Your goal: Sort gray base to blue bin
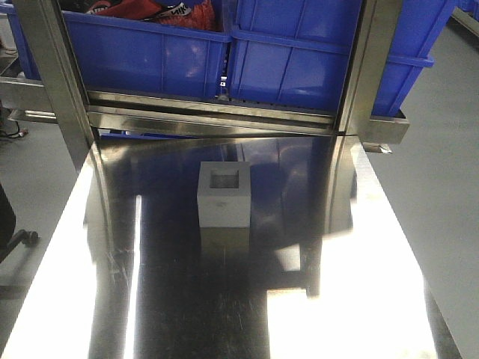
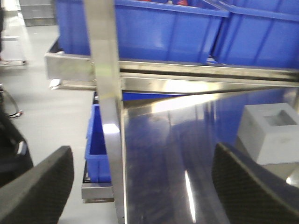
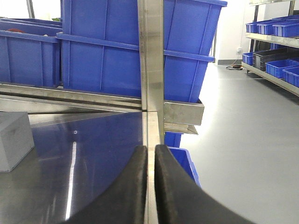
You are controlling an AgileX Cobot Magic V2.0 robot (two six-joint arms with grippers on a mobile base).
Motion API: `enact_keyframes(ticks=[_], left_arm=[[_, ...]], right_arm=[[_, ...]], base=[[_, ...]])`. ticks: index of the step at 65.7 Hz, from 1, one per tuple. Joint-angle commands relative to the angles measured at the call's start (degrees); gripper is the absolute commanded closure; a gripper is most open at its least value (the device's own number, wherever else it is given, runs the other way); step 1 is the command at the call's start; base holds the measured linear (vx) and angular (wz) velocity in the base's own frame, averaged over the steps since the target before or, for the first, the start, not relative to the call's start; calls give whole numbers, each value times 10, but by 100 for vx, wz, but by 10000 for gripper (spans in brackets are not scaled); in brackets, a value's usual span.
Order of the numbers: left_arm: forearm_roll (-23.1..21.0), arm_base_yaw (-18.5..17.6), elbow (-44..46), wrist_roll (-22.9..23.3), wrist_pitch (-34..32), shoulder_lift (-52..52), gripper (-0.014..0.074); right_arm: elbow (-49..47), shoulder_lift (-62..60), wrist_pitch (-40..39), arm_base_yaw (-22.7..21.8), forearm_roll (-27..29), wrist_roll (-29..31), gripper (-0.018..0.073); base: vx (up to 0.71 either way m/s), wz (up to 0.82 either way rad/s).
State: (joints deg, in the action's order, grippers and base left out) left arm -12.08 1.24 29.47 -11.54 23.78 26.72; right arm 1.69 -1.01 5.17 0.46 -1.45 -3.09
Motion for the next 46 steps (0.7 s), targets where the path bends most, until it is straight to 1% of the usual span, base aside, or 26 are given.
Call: enact_keyframes(ticks=[1,9,15,20,23,27,34,38,44,46], left_arm=[[-67,-3,59,-81,-36,54,18],[-141,-3,125,-167,-28,126,18],[-188,-12,170,-214,-22,175,18],[-214,-33,209,-232,-21,223,18],[-221,-47,230,-238,-21,250,18],[-221,-74,252,-238,-23,284,18],[-221,-133,283,-235,-36,340,19],[-219,-173,294,-235,-56,370,19],[-218,-241,306,-235,-94,420,19],[-218,-257,311,-235,-106,434,19]], right_arm=[[1,-4,-42,-2,-4,4,564],[1,-4,-42,-2,-4,4,564],[1,-4,-42,-2,-4,4,564],[1,-4,-42,-2,-4,4,564],[1,-4,-42,-2,-4,4,564],[1,-4,-42,-2,-4,4,564],[1,-4,-42,-2,-4,4,564],[1,-4,-42,-2,-4,4,564],[1,-4,-42,-2,-4,4,564],[1,-4,-42,-2,-4,4,564]], base=[[0,0],[0,0],[0,0],[0,0],[0,0],[0,0],[0,0],[0,0],[0,0],[0,0]])
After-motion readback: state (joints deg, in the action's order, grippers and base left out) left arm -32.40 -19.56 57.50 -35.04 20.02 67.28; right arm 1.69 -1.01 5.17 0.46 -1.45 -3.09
